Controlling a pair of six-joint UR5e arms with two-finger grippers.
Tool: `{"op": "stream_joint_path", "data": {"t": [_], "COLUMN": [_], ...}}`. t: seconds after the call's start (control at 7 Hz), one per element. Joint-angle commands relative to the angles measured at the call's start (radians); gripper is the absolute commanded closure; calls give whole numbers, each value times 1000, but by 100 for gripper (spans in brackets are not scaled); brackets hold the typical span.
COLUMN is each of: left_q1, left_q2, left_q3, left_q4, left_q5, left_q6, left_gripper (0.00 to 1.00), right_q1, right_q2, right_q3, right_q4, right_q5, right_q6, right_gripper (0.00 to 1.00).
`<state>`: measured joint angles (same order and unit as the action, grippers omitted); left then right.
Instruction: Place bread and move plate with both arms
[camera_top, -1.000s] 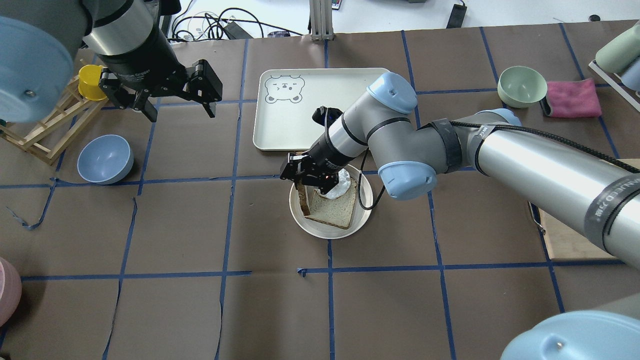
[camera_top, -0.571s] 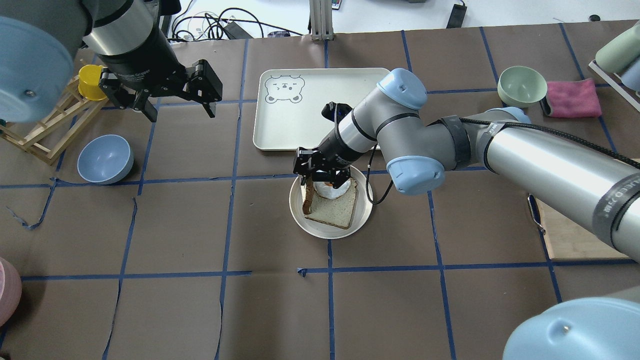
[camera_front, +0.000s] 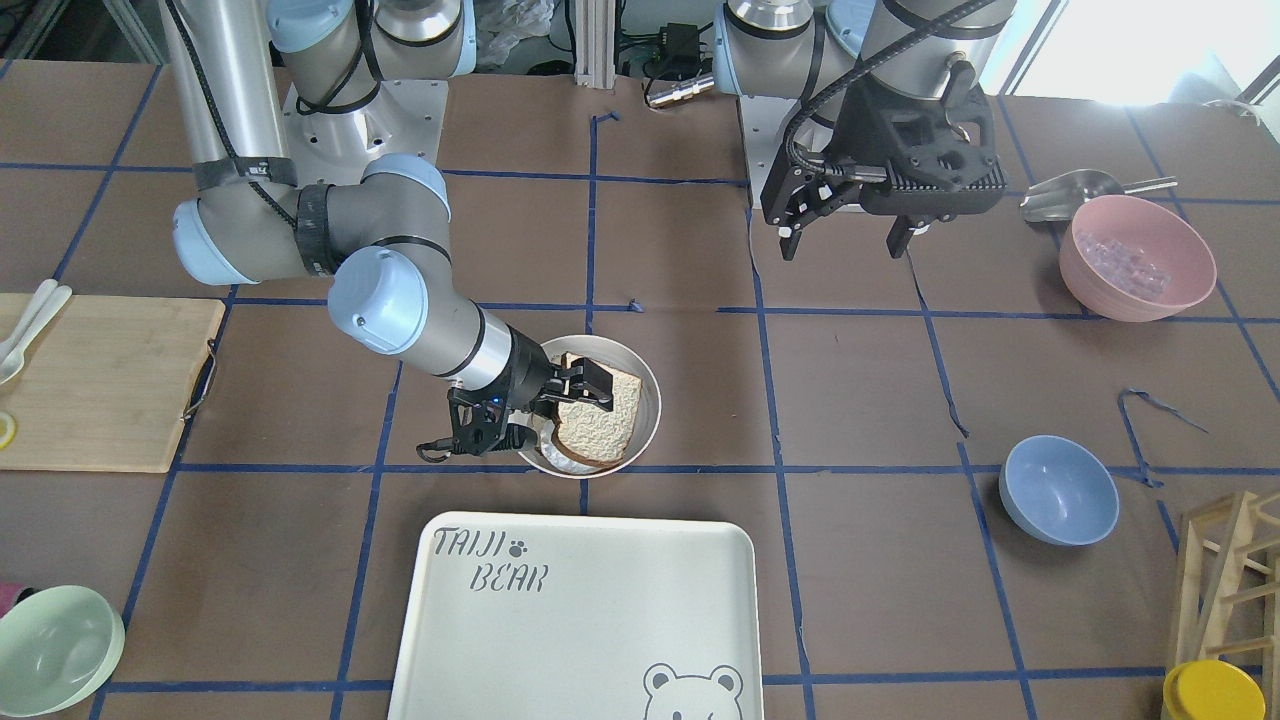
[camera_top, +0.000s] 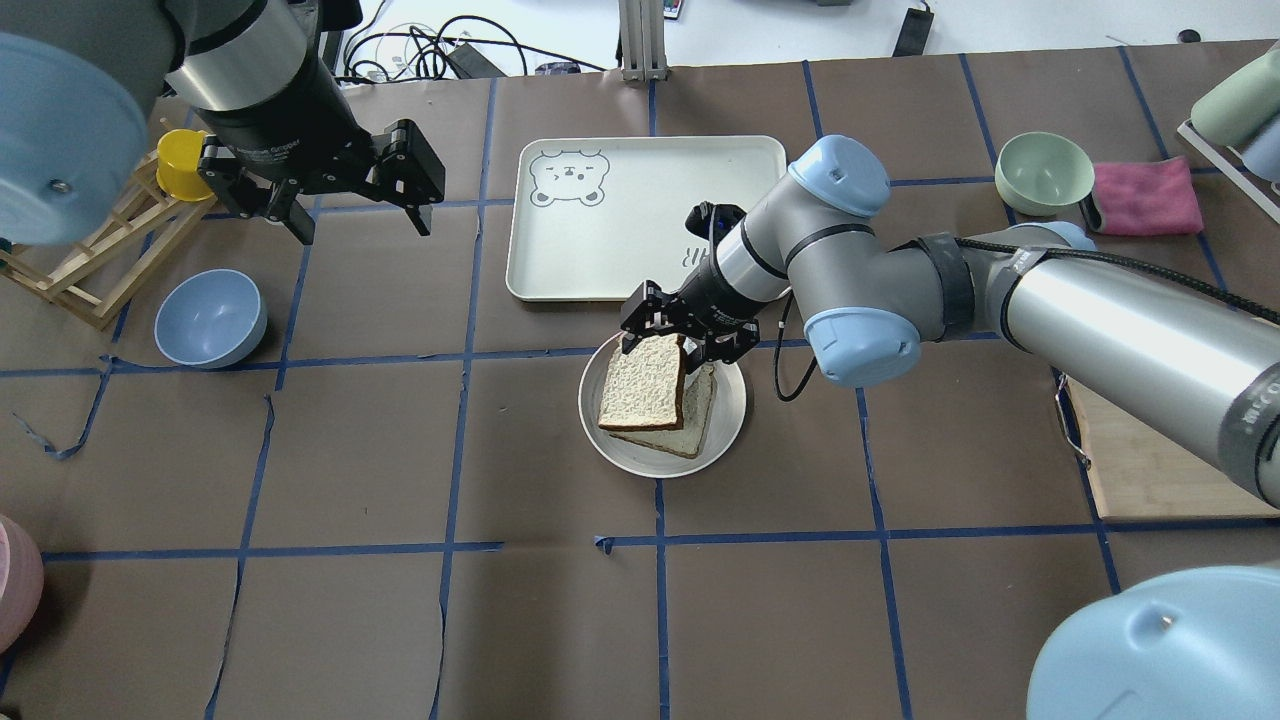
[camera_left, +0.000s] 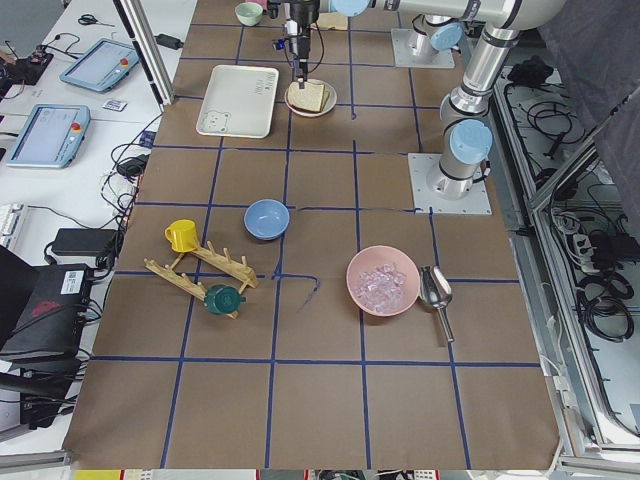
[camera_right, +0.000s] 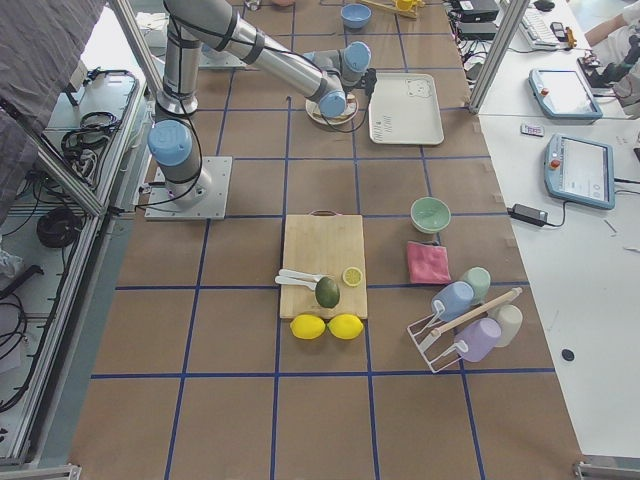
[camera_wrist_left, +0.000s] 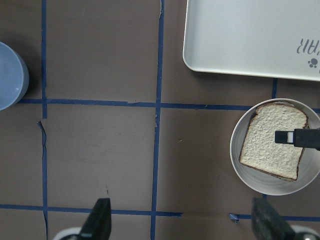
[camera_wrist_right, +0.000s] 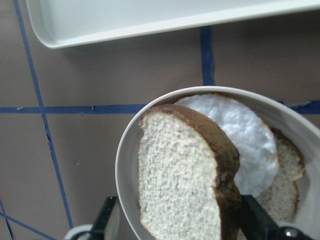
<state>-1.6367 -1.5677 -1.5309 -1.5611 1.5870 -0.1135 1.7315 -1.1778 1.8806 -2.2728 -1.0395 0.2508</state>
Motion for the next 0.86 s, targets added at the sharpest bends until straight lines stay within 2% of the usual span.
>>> {"op": "stream_joint_path", "data": {"t": [0.0, 0.14, 0.29, 0.43, 0.57, 0.71], "left_q1": [0, 0, 0, -2, -2, -5], "left_q2": [2, -2, -11, -43, -58, -75], "left_q3": [3, 3, -12, -17, -75, -184], "left_q4": [1, 3, 4, 31, 83, 196], "left_q5": [-2, -40, -80, -128, -193, -240], "left_q6": [0, -3, -6, -18, -23, -59], "left_gripper": [0, 0, 0, 0, 0, 0], "right_q1": [-13, -15, -24, -39, -67, -125], "right_q2": [-28, -36, -45, -96, -124, -128], "right_q3": [-3, -3, -23, -67, -174, -298], "right_q4": [10, 15, 15, 106, 291, 481], "right_q5": [-106, -172, -183, -183, -232, -293], "right_q6": [-10, -55, -62, -70, -190, -291], "right_gripper": [7, 5, 0, 0, 0, 0]}}
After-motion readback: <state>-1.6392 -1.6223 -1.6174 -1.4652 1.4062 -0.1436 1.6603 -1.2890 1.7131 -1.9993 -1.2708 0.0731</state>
